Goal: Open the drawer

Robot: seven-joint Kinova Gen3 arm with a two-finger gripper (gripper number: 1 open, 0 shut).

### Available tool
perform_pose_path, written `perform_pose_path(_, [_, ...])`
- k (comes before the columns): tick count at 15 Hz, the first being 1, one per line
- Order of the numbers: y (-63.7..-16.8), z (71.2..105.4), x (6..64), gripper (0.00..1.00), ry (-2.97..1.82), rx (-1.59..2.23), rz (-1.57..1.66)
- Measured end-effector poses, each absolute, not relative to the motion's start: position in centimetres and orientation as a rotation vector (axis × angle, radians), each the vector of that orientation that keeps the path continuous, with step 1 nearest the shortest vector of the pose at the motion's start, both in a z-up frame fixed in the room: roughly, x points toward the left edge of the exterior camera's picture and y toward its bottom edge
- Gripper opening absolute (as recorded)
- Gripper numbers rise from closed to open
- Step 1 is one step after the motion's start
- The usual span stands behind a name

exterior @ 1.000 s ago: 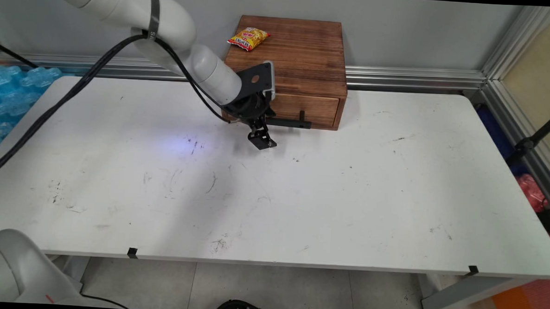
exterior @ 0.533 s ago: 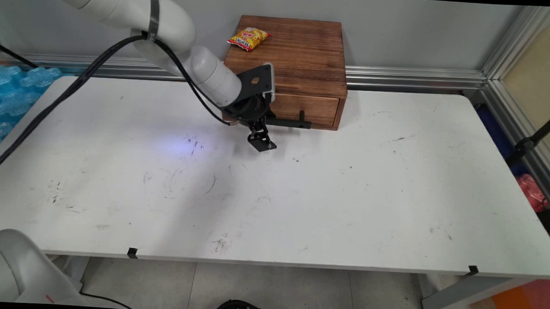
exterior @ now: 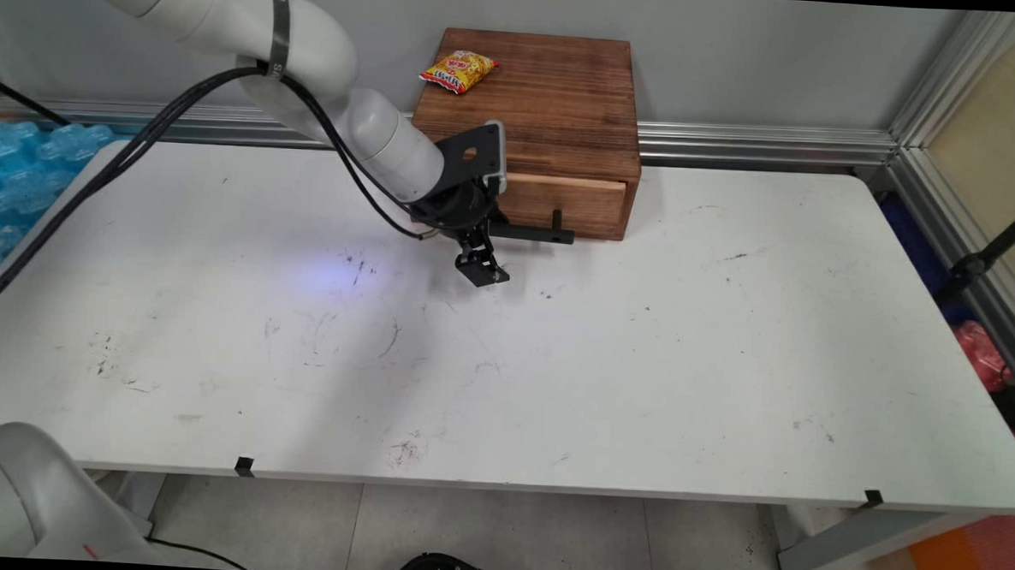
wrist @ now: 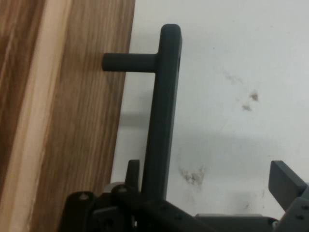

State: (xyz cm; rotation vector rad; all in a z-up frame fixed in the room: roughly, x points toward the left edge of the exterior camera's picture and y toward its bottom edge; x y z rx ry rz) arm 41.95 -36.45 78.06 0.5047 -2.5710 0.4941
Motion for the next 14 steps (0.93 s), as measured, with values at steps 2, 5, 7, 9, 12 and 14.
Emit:
perform_pose_path(2, [-36.2, 78.1, 41.9, 1.00, -2.572, 0.504, 0.490])
perform_pose_path(5, [-35.8, 78.2, 41.8, 1.00, -2.573, 0.502, 0.483])
perform_pose_path(7, [-35.4, 78.2, 41.7, 1.00, -2.575, 0.501, 0.476])
perform_pose_path(9, [-35.0, 78.3, 41.7, 1.00, -2.577, 0.499, 0.468])
perform_pose_path(12, [-34.5, 78.3, 41.6, 1.00, -2.579, 0.497, 0.458])
perform_pose_path(14, [-34.1, 78.4, 41.4, 1.00, -2.579, 0.494, 0.450])
